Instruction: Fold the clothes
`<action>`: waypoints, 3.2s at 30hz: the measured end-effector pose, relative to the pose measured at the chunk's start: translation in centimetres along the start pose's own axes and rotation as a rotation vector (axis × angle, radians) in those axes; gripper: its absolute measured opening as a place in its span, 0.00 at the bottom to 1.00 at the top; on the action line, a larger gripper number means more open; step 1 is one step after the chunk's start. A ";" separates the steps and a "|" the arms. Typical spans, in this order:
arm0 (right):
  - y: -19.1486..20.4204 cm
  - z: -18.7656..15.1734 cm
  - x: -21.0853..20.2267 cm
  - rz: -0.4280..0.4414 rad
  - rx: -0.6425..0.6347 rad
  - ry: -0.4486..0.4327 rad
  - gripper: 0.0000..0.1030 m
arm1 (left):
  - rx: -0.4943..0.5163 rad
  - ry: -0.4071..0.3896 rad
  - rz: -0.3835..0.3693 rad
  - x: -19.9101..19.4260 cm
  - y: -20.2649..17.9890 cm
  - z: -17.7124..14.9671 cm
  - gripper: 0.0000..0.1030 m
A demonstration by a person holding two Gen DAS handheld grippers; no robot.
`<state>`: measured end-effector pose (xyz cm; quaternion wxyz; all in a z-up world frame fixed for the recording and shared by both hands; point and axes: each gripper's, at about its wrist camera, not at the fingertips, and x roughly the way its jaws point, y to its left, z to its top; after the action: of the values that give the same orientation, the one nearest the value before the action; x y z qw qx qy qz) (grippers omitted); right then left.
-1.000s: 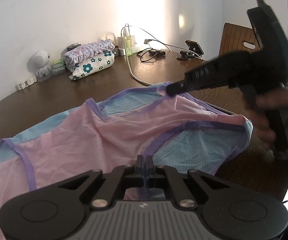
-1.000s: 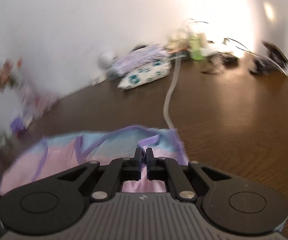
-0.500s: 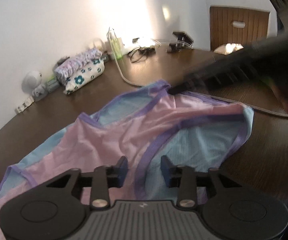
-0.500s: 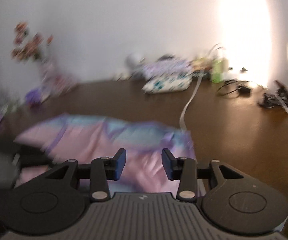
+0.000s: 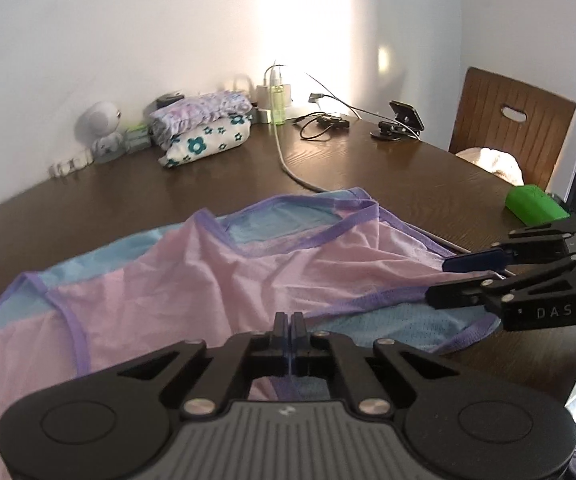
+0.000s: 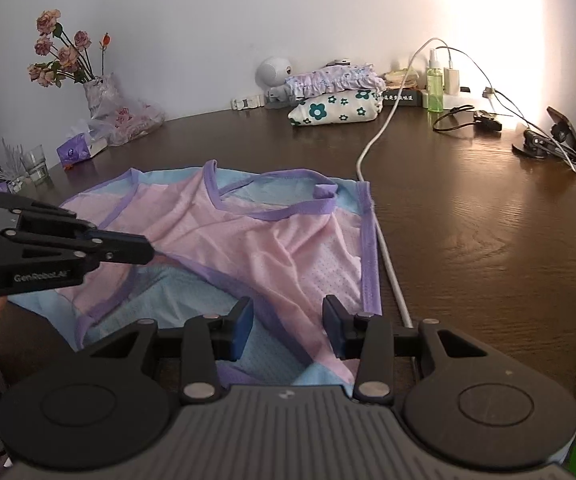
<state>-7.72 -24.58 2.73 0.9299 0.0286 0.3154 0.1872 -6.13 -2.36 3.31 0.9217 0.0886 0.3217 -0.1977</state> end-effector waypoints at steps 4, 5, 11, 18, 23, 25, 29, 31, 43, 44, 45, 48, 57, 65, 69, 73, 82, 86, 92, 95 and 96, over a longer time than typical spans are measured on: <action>-0.7 -0.3 -0.6 -0.006 0.004 -0.008 0.38 | -0.108 -0.004 -0.007 -0.6 1.2 -1.0 0.00; -0.8 -0.4 -0.7 -0.007 0.005 -0.010 0.38 | -0.127 -0.016 -0.011 -0.8 1.3 -1.2 0.00; -0.8 0.3 -1.2 0.007 0.011 -0.053 0.39 | -0.097 -0.062 -0.057 -1.9 0.5 -1.3 0.05; 0.6 0.7 -0.4 0.053 -0.044 -0.039 0.39 | 0.039 -0.031 0.061 -0.7 -0.6 -1.7 0.26; 0.4 0.2 -0.1 0.038 -0.035 -0.022 0.39 | -0.028 -0.019 0.049 -0.1 0.0 -1.7 0.03; 0.3 0.2 -0.4 0.032 -0.037 -0.030 0.39 | -0.092 -0.047 0.012 -1.0 0.6 -1.7 0.03; 0.2 -0.1 -1.6 0.045 -0.073 -0.058 0.41 | -0.259 -0.060 -0.013 -2.4 2.4 -2.1 0.03; 0.5 -0.4 -1.9 0.061 -0.093 -0.071 0.42 | -0.299 -0.039 -0.036 -2.1 2.7 -2.8 0.03; 1.7 2.9 2.1 0.023 -0.016 -0.050 0.41 | -0.217 -0.041 -0.012 -1.6 1.2 -3.7 0.07; 1.2 3.8 2.8 0.005 0.020 -0.045 0.40 | -0.205 -0.043 -0.004 -1.6 1.0 -3.8 0.07; 1.1 4.5 3.8 0.000 0.013 -0.018 0.26 | -0.192 -0.046 0.004 -1.6 0.8 -3.8 0.07; 0.7 5.7 6.4 -0.026 0.012 0.032 0.00 | -0.143 -0.059 0.022 -1.5 0.1 -4.0 0.07; -0.3 7.2 5.1 -0.028 0.152 -0.073 0.40 | -0.106 -0.090 0.013 -1.6 -0.1 -4.5 0.14; -0.4 10.0 13.5 0.331 0.511 0.148 0.41 | -0.088 -0.138 -0.012 -1.6 -0.6 -5.2 0.34; -0.9 9.5 16.7 0.438 0.672 0.230 0.37 | -0.091 -0.139 -0.030 -1.7 -0.4 -5.3 0.34; -1.1 8.9 17.5 0.521 0.817 0.147 0.31 | -0.081 -0.140 -0.024 -1.7 -0.6 -5.3 0.34; 0.7 11.2 15.1 0.208 0.510 0.060 0.12 | -0.153 -0.119 -0.082 -2.9 1.0 -5.0 0.35; 2.9 11.7 14.6 0.143 0.338 0.074 0.37 | -0.282 -0.239 -0.075 -5.7 5.2 -4.4 0.49; 5.0 11.4 16.8 0.190 0.267 0.123 0.04 | -0.276 -0.126 0.080 -2.2 7.7 -4.9 0.36; 5.8 11.5 15.9 0.160 0.227 0.000 0.03 | -0.245 -0.101 0.072 -1.7 7.4 -4.7 0.40; 5.6 11.6 15.8 0.147 0.228 -0.028 0.03 | -0.228 -0.094 0.072 -1.5 7.2 -4.7 0.44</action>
<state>8.88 -12.82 3.92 0.9087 0.1596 0.3188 0.2173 -6.79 6.03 0.89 0.9464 -0.0144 0.2952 -0.1304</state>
